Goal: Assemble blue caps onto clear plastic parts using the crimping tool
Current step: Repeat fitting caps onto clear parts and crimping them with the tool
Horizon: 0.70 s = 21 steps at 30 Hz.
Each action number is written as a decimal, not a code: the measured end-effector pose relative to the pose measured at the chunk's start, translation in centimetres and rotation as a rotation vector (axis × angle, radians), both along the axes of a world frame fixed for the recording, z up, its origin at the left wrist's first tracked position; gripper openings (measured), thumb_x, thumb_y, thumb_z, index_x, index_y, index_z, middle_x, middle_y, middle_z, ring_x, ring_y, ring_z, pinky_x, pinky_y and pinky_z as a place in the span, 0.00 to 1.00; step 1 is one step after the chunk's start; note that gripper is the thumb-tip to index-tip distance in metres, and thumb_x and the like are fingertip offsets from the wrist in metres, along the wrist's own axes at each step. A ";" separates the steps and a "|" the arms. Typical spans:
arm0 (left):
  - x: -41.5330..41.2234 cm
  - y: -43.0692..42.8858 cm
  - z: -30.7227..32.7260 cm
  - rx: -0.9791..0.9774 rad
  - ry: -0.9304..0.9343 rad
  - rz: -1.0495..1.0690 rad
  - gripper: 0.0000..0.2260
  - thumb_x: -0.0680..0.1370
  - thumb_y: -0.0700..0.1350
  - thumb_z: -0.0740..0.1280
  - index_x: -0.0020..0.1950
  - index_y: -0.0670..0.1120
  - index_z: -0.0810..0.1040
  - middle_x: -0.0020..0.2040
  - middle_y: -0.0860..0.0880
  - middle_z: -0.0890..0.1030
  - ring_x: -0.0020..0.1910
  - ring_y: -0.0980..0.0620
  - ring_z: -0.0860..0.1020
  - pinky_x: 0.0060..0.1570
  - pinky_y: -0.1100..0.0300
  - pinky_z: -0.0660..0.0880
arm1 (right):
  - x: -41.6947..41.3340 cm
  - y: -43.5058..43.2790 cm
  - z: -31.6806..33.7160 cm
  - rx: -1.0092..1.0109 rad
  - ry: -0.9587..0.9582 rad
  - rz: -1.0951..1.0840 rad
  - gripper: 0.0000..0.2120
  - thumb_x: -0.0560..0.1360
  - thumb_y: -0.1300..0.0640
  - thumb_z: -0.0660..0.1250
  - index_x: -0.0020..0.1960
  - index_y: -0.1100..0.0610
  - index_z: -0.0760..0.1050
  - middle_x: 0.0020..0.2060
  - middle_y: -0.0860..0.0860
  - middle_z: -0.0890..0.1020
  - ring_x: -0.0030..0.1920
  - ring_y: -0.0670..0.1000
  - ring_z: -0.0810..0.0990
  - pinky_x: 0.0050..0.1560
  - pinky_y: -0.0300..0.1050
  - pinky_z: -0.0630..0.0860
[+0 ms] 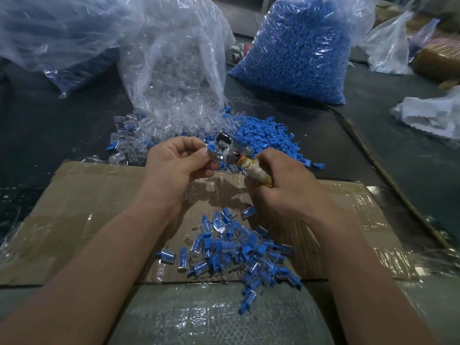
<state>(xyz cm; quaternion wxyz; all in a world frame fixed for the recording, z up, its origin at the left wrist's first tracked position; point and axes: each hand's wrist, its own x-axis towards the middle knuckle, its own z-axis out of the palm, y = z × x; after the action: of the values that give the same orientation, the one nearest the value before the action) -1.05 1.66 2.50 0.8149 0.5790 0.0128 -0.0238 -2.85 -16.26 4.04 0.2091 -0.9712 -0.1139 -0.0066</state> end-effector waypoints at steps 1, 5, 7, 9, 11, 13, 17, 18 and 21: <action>0.0 0.0 0.0 0.004 -0.003 -0.004 0.06 0.73 0.31 0.64 0.39 0.41 0.76 0.34 0.46 0.81 0.32 0.53 0.80 0.32 0.67 0.76 | 0.0 0.0 0.0 0.000 0.003 0.004 0.12 0.73 0.47 0.65 0.48 0.47 0.62 0.38 0.40 0.66 0.37 0.38 0.65 0.34 0.35 0.58; 0.0 -0.1 0.1 0.022 -0.022 -0.007 0.08 0.73 0.30 0.64 0.39 0.42 0.75 0.34 0.47 0.81 0.32 0.55 0.80 0.31 0.67 0.76 | 0.0 0.2 0.0 -0.019 0.018 0.023 0.12 0.73 0.47 0.65 0.49 0.48 0.63 0.39 0.40 0.66 0.38 0.38 0.66 0.35 0.34 0.58; 0.0 -0.1 0.1 0.028 -0.030 -0.005 0.08 0.73 0.30 0.64 0.39 0.42 0.75 0.33 0.48 0.81 0.32 0.55 0.80 0.31 0.67 0.76 | 0.0 0.2 0.0 -0.022 0.019 0.027 0.12 0.73 0.47 0.65 0.49 0.48 0.63 0.39 0.40 0.66 0.39 0.38 0.66 0.35 0.33 0.59; -0.1 -0.1 0.2 0.039 -0.040 -0.006 0.08 0.73 0.30 0.64 0.38 0.42 0.75 0.33 0.48 0.81 0.31 0.55 0.80 0.31 0.67 0.76 | 0.0 0.1 0.0 -0.021 0.022 0.028 0.12 0.73 0.48 0.65 0.50 0.48 0.63 0.39 0.39 0.66 0.39 0.38 0.66 0.35 0.33 0.59; -0.1 -0.1 0.2 0.055 -0.050 -0.010 0.08 0.72 0.30 0.64 0.39 0.42 0.75 0.33 0.48 0.81 0.31 0.55 0.80 0.32 0.67 0.77 | 0.1 0.1 0.0 -0.018 0.022 0.028 0.12 0.73 0.48 0.66 0.50 0.49 0.64 0.39 0.39 0.66 0.39 0.38 0.66 0.35 0.33 0.59; 0.0 0.0 0.2 0.068 -0.058 -0.015 0.08 0.72 0.30 0.64 0.38 0.42 0.75 0.33 0.48 0.81 0.31 0.55 0.80 0.32 0.66 0.77 | 0.1 0.1 0.0 -0.017 0.018 0.033 0.12 0.73 0.48 0.66 0.49 0.49 0.64 0.38 0.40 0.67 0.39 0.38 0.66 0.35 0.33 0.58; 0.0 -0.1 0.0 0.090 -0.077 -0.022 0.08 0.73 0.30 0.64 0.39 0.42 0.75 0.32 0.49 0.81 0.32 0.55 0.80 0.33 0.66 0.78 | 0.1 0.0 0.1 -0.004 0.023 0.047 0.10 0.72 0.50 0.66 0.47 0.49 0.65 0.38 0.40 0.68 0.38 0.39 0.67 0.35 0.34 0.58; -0.1 -0.1 0.0 0.091 -0.082 -0.024 0.08 0.73 0.30 0.64 0.39 0.42 0.75 0.32 0.49 0.81 0.32 0.55 0.80 0.33 0.66 0.77 | 0.1 0.0 0.1 0.000 0.021 0.048 0.09 0.72 0.51 0.66 0.47 0.49 0.66 0.38 0.41 0.69 0.38 0.40 0.67 0.35 0.35 0.59; -0.1 -0.2 0.0 0.088 -0.090 -0.027 0.08 0.73 0.30 0.64 0.39 0.42 0.75 0.32 0.49 0.81 0.32 0.55 0.80 0.33 0.66 0.77 | 0.2 0.1 0.1 0.005 0.008 0.044 0.09 0.72 0.52 0.66 0.46 0.49 0.66 0.37 0.41 0.69 0.38 0.42 0.67 0.35 0.36 0.60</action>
<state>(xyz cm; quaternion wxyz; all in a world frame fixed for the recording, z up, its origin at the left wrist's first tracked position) -1.15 1.51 2.45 0.7879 0.6150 -0.0307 -0.0081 -2.70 -16.19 4.13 0.2120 -0.9680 -0.1345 0.0017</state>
